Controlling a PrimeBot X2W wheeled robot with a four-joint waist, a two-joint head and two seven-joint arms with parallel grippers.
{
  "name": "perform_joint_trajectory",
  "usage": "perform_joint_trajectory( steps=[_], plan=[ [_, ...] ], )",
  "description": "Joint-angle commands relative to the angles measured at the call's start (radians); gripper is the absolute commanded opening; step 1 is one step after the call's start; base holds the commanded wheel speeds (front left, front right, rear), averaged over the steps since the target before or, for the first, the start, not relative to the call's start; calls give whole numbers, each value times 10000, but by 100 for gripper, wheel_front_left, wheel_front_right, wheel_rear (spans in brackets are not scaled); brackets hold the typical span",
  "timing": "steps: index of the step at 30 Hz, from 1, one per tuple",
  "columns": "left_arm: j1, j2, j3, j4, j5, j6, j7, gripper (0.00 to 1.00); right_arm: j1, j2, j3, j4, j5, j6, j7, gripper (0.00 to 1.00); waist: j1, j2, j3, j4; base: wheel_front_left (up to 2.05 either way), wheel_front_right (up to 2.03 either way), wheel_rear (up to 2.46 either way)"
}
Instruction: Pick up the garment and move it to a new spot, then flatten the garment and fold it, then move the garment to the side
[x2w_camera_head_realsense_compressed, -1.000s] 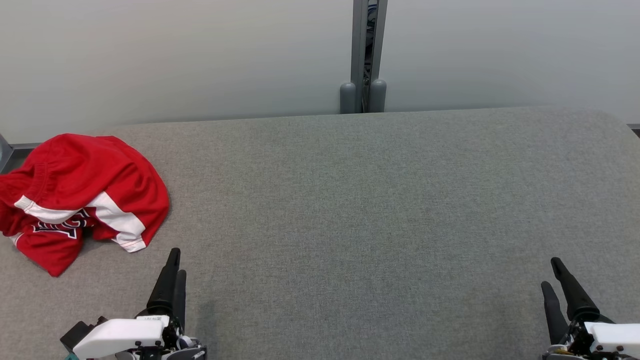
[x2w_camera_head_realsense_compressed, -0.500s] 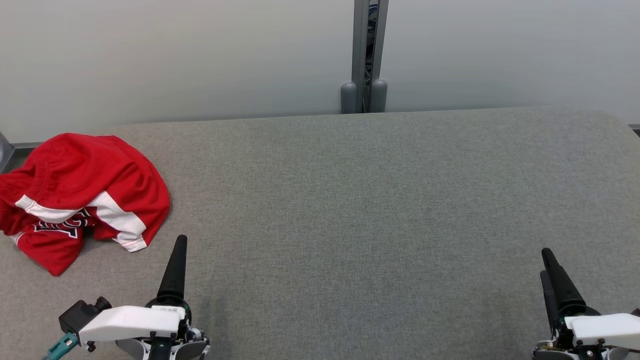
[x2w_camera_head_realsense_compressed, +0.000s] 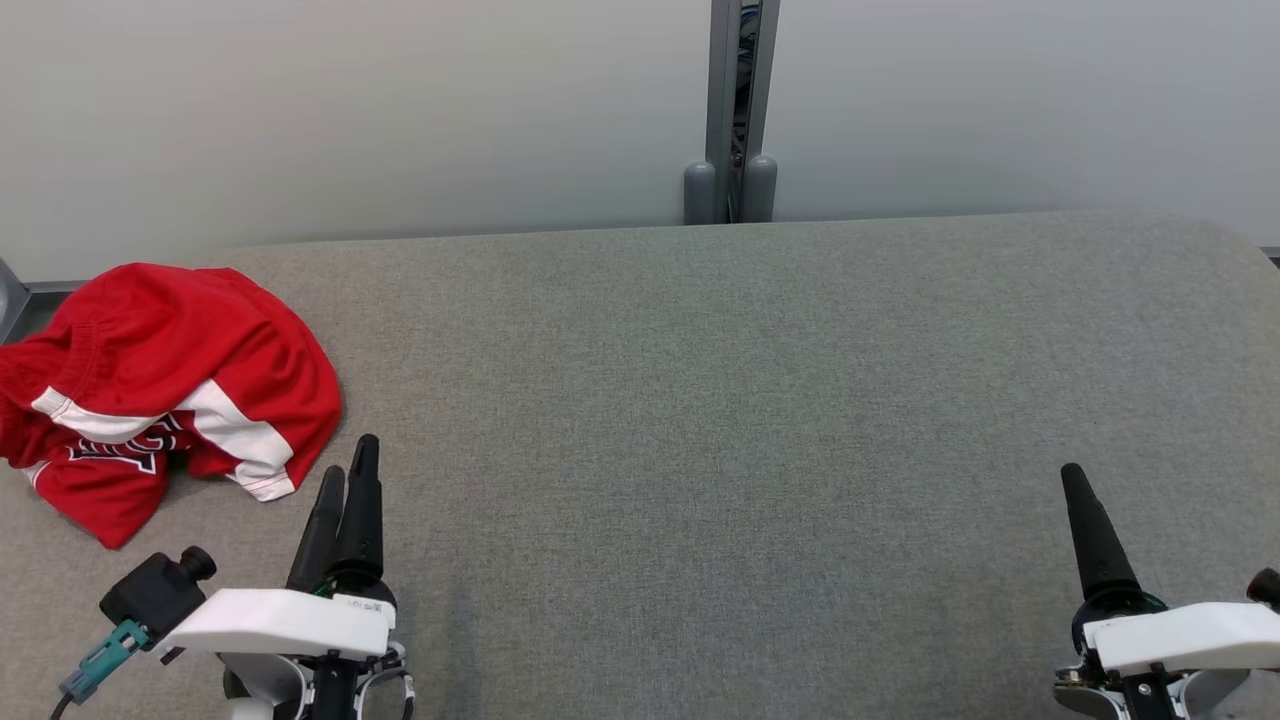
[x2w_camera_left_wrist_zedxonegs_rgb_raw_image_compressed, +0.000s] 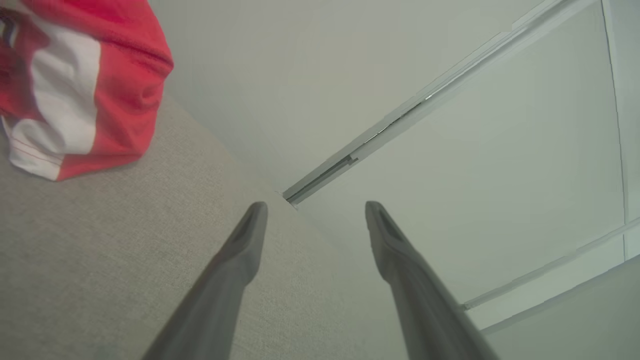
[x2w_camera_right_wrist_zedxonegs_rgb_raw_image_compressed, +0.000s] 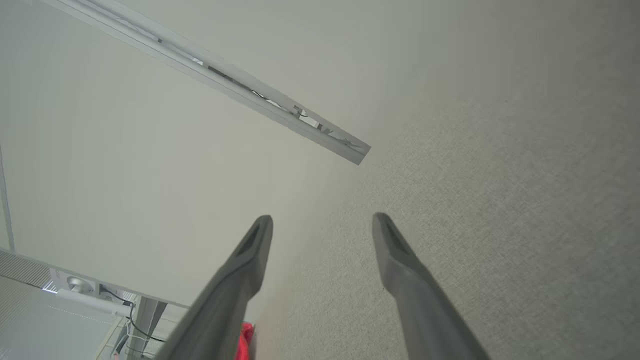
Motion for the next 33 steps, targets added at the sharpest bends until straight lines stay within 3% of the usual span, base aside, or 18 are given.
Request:
perform_joint_trajectory(
  steps=[1,13,33],
  plan=[
    [-320,27,0,-271,624,-36,-114,100,-274,-34,-17,-154,-661,51,-121,100,0,0,8,-2,0,0,0],
    [-401,44,-393,-723,2687,350,-413,100,-405,132,44,-625,-3562,62,-316,100,0,0,51,-6,0,0,0],
    [-356,72,-858,-796,5289,756,-882,100,-384,448,-44,-855,-6658,81,-612,100,0,0,-44,26,0,0,0]
  ],
)
